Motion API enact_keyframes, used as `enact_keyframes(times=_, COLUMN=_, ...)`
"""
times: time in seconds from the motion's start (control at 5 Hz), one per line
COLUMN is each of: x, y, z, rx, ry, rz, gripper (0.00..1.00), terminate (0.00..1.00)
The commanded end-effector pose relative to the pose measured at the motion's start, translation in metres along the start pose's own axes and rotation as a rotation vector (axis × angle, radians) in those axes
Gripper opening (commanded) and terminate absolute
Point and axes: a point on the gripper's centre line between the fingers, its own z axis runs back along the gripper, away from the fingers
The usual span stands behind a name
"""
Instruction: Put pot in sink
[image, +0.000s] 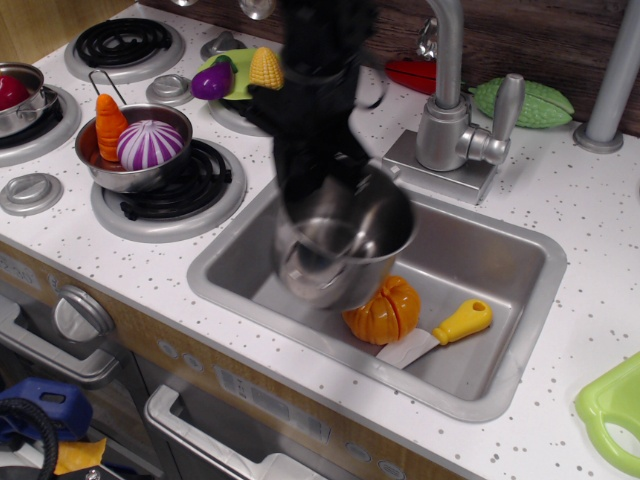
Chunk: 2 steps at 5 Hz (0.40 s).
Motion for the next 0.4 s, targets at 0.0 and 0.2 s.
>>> enact_keyframes(times=0.0, x=0.0047, y=0.0100, z=0.0092, rx=0.040, ry=-0.103, rz=-0.011, gripper=1.00, terminate=0.00)
enact_keyframes(times=0.2, x=0.0047, y=0.0100, z=0.0092, rx=0.040, ry=-0.103, rz=-0.011, gripper=1.00, terminate=1.00)
